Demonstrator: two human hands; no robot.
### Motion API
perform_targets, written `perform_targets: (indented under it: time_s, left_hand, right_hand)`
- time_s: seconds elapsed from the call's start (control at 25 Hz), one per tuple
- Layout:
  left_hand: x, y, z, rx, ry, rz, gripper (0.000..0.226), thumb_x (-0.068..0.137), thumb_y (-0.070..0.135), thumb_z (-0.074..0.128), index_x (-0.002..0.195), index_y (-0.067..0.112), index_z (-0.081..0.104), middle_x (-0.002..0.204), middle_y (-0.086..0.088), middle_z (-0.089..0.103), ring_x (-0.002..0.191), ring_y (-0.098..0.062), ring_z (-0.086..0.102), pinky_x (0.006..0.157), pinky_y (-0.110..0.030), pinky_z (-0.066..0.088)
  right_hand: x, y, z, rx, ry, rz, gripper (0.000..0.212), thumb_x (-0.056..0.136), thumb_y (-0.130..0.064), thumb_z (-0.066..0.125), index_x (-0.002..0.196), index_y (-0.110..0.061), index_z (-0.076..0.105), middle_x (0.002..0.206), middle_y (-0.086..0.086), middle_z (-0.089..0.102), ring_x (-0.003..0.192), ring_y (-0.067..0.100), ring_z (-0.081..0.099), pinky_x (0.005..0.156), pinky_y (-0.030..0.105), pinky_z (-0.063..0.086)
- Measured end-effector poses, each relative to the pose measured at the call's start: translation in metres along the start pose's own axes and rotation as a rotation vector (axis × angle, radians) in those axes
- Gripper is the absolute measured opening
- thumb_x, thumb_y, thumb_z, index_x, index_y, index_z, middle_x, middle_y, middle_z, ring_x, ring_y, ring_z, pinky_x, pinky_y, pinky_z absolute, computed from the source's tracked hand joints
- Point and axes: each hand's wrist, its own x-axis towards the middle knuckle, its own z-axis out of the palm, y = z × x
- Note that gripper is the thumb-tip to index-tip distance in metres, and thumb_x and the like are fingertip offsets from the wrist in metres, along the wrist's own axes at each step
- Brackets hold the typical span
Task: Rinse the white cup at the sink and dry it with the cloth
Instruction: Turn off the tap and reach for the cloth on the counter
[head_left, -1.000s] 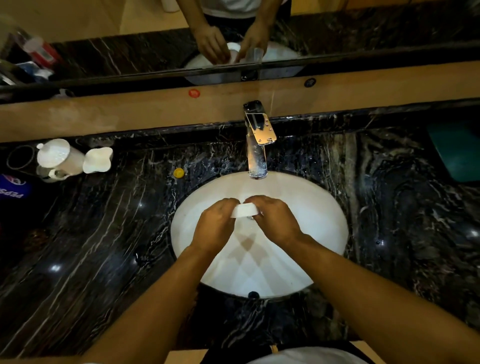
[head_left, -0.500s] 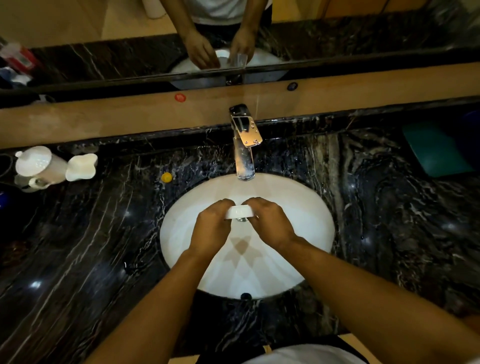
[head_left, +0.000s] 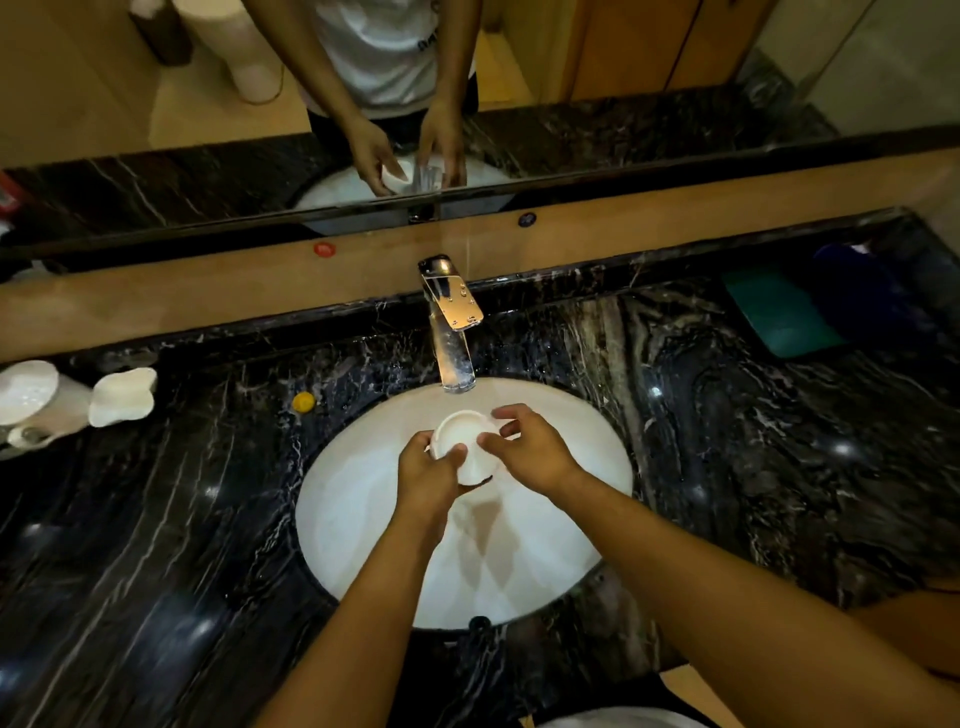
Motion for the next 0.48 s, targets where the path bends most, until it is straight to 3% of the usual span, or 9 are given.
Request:
perform_targets:
  time_s: [0.08, 0.12, 0.24, 0.28, 0.32, 0.36, 0.4, 0.44, 0.48]
  left_hand:
    - [-0.001, -0.001, -0.009, 0.034, 0.085, 0.005, 0.028, 0.093, -0.004, 0.059, 0.12, 0.002, 0.055, 0.121, -0.019, 0.055, 0.107, -0.042, 0.057, 0.07, -0.055, 0.063]
    - [0.0, -0.002, -0.015, 0.089, 0.139, 0.011, 0.031, 0.092, -0.005, 0.059, 0.122, 0.004, 0.054, 0.122, -0.018, 0.053, 0.108, -0.042, 0.055, 0.074, -0.057, 0.063]
    - [0.005, -0.001, -0.029, 0.211, 0.221, 0.042, 0.037, 0.09, -0.004, 0.06, 0.125, 0.007, 0.053, 0.12, -0.015, 0.052, 0.11, -0.042, 0.054, 0.081, -0.06, 0.06]
    - [0.006, 0.0, -0.031, 0.234, 0.228, 0.052, 0.036, 0.089, -0.003, 0.06, 0.123, 0.009, 0.053, 0.119, -0.015, 0.053, 0.11, -0.042, 0.054, 0.082, -0.06, 0.06]
    - [0.006, 0.001, -0.032, 0.256, 0.234, 0.056, 0.035, 0.089, -0.002, 0.06, 0.12, 0.012, 0.054, 0.119, -0.015, 0.055, 0.108, -0.041, 0.055, 0.083, -0.06, 0.059]
    - [0.006, 0.002, -0.032, 0.277, 0.24, 0.059, 0.034, 0.088, -0.001, 0.06, 0.118, 0.014, 0.054, 0.119, -0.016, 0.057, 0.107, -0.04, 0.056, 0.084, -0.06, 0.059]
    - [0.006, 0.003, -0.031, 0.295, 0.246, 0.063, 0.033, 0.088, 0.0, 0.06, 0.116, 0.016, 0.054, 0.119, -0.016, 0.058, 0.105, -0.039, 0.056, 0.085, -0.059, 0.059]
    - [0.004, 0.002, -0.029, 0.306, 0.251, 0.061, 0.034, 0.088, 0.0, 0.06, 0.117, 0.017, 0.054, 0.119, -0.016, 0.058, 0.104, -0.039, 0.056, 0.085, -0.059, 0.059]
    - [0.003, 0.002, -0.026, 0.306, 0.253, 0.053, 0.035, 0.088, 0.0, 0.059, 0.119, 0.016, 0.054, 0.12, -0.017, 0.058, 0.104, -0.039, 0.056, 0.085, -0.059, 0.059]
  right_hand:
    - [-0.003, 0.001, -0.002, 0.09, 0.153, 0.077, 0.018, 0.085, -0.024, 0.075, 0.091, -0.018, 0.059, 0.086, -0.001, 0.058, 0.079, 0.021, 0.056, 0.073, 0.033, 0.049]
    - [-0.005, 0.003, -0.004, 0.079, 0.198, 0.107, 0.021, 0.082, -0.015, 0.074, 0.077, -0.019, 0.054, 0.075, -0.002, 0.054, 0.07, 0.021, 0.052, 0.067, 0.031, 0.047]
    - [-0.014, 0.009, -0.003, -0.088, 0.042, 0.14, 0.024, 0.074, 0.0, 0.071, 0.063, -0.018, 0.058, 0.068, 0.0, 0.06, 0.065, 0.025, 0.064, 0.066, 0.038, 0.058]
    - [-0.019, 0.008, -0.001, -0.166, -0.087, 0.158, 0.018, 0.074, -0.002, 0.074, 0.079, -0.018, 0.069, 0.088, 0.001, 0.069, 0.081, 0.029, 0.07, 0.076, 0.041, 0.06]
    - [-0.022, 0.007, -0.001, -0.281, -0.254, 0.178, 0.045, 0.073, -0.008, 0.079, 0.115, -0.021, 0.069, 0.129, 0.001, 0.063, 0.109, 0.031, 0.065, 0.091, 0.043, 0.058]
    - [-0.024, 0.008, 0.0, -0.362, -0.399, 0.201, 0.088, 0.073, -0.017, 0.083, 0.15, -0.027, 0.042, 0.159, -0.001, 0.029, 0.135, 0.031, 0.047, 0.105, 0.045, 0.049]
    - [-0.025, 0.009, 0.001, -0.378, -0.47, 0.223, 0.115, 0.074, -0.023, 0.085, 0.16, -0.031, 0.009, 0.166, -0.001, 0.0, 0.149, 0.031, 0.026, 0.113, 0.046, 0.04]
    - [-0.026, 0.01, 0.0, -0.358, -0.458, 0.197, 0.124, 0.076, -0.026, 0.084, 0.159, -0.032, -0.007, 0.167, 0.002, -0.013, 0.154, 0.031, 0.013, 0.116, 0.046, 0.036]
    - [-0.026, 0.011, -0.003, -0.299, -0.401, 0.161, 0.122, 0.078, -0.025, 0.082, 0.159, -0.032, -0.009, 0.168, 0.005, -0.012, 0.155, 0.03, 0.009, 0.117, 0.044, 0.036]
